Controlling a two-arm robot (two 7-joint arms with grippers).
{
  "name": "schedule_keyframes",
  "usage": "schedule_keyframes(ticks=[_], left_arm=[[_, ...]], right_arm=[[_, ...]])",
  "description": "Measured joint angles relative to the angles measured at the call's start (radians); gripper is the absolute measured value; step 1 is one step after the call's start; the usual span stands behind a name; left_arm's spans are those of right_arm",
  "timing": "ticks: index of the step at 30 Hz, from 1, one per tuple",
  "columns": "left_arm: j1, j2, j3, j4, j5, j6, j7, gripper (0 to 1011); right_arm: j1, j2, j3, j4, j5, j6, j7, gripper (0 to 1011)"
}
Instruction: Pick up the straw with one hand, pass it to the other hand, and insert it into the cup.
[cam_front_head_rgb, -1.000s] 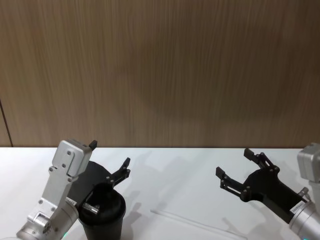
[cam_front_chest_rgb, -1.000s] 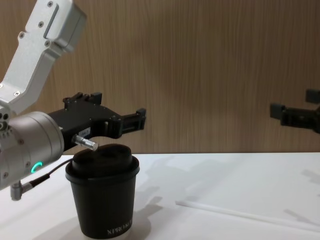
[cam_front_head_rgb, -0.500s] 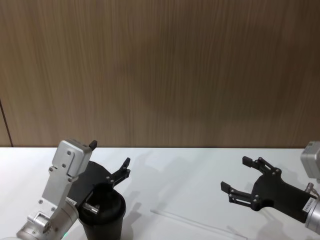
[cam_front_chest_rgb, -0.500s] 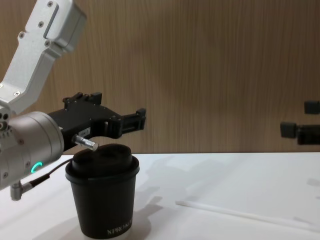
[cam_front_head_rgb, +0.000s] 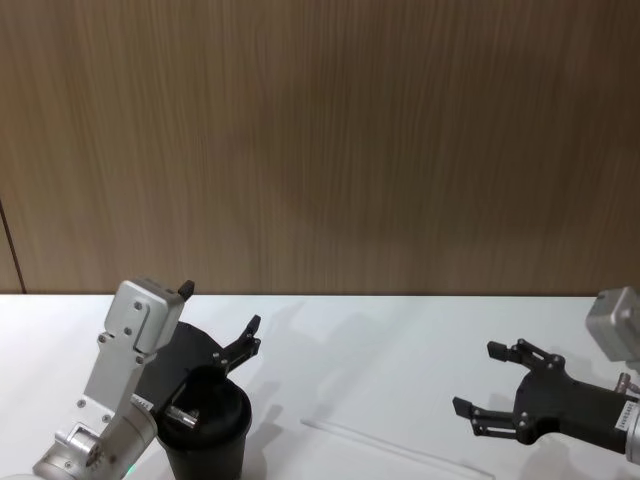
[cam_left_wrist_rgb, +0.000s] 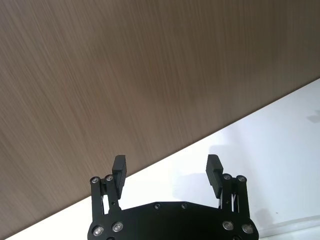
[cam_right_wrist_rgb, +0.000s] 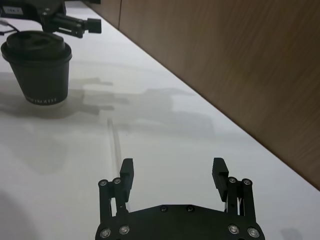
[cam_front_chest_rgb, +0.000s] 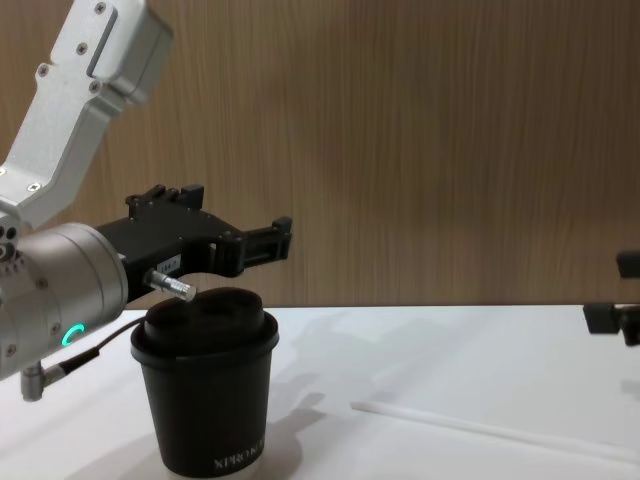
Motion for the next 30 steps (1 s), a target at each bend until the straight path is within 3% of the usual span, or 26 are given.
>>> schedule_keyframes(ticks=[13,30], left_arm=[[0.0,0.0,0.0,0.0,0.0,0.0,0.0,1003],[0.0,0.0,0.0,0.0,0.0,0.0,0.0,1003]], right_arm=[[0.065,0.028,-0.068,0.047,-0.037,0.056,0.052,1000],[0.117,0.049,-0.118,0.093,-0.015,0.087,0.15,1000]])
